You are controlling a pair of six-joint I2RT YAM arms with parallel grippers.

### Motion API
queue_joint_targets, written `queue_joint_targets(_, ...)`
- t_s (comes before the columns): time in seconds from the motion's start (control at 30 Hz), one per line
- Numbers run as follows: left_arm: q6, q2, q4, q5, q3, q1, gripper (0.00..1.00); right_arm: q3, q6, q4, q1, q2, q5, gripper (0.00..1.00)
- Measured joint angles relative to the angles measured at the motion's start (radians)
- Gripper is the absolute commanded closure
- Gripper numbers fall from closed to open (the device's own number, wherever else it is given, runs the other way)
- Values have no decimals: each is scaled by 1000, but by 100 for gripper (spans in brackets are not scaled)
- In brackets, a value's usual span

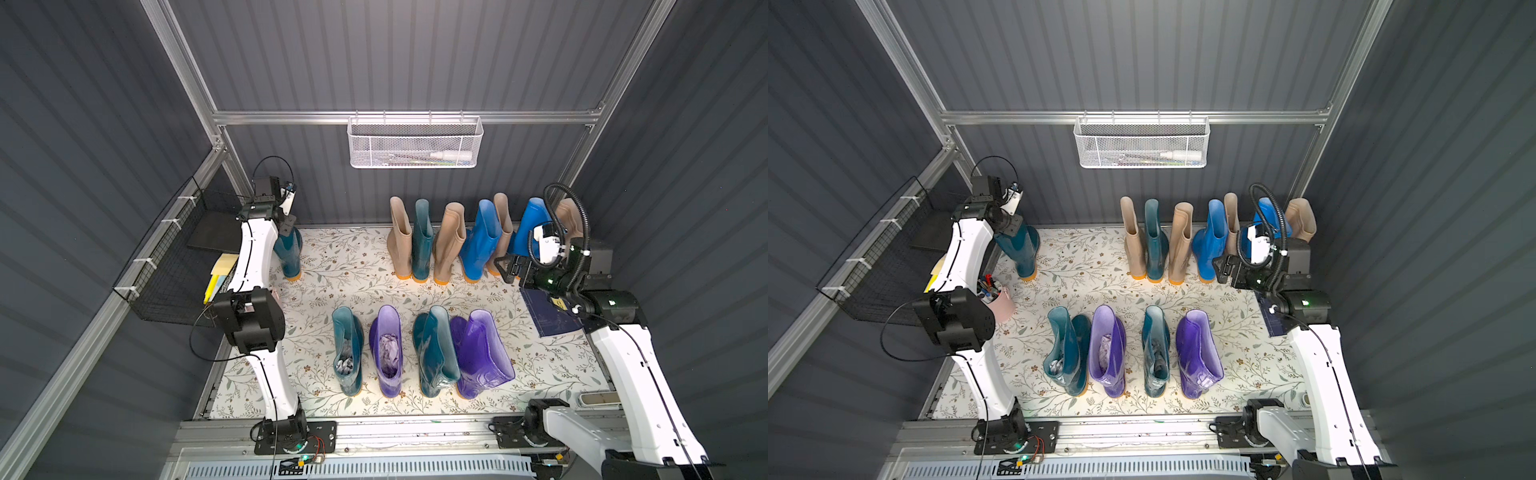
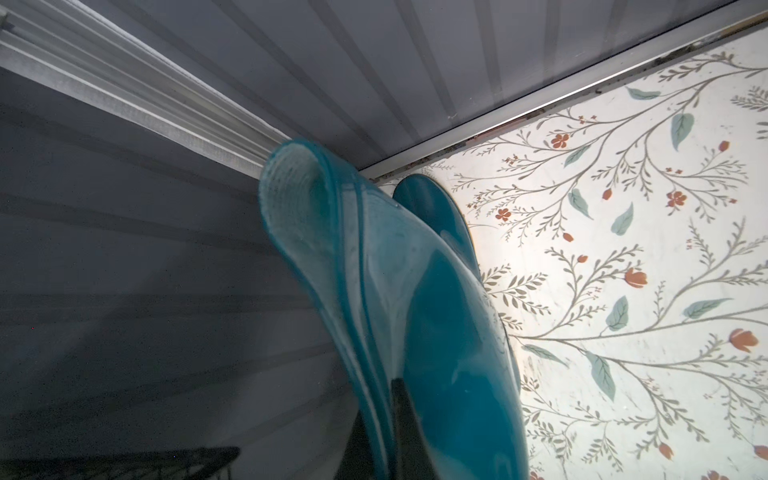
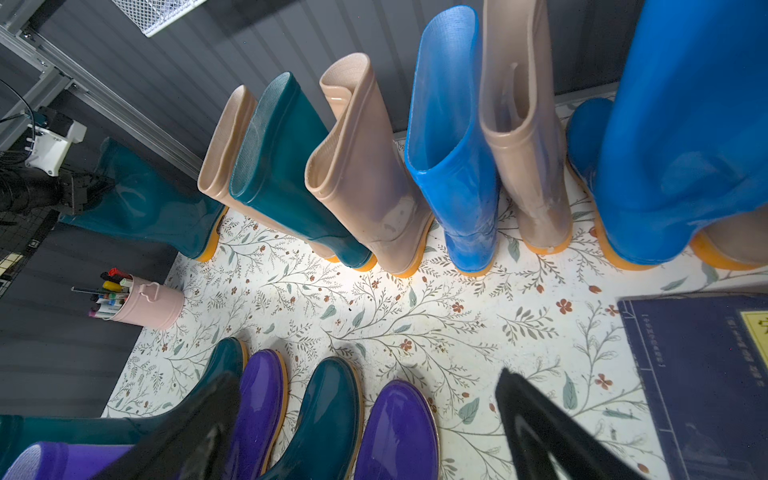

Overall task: Match and arrange rain boots in pairs
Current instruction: Place the rain boot at the corner of the board.

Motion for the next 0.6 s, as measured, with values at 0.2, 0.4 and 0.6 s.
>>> queue_joint_targets(0.2,14,-16,8,16,-30,5,100,0,0,0,0,0,0,1)
queue_joint_targets(0.4,10,-19,48,17,-37,6,69,-2,0,0,0,0,0,1)
queue_joint_targets(0.6,0,-24,68,32,-37,3,64,-8,0,0,1,-1,0,1)
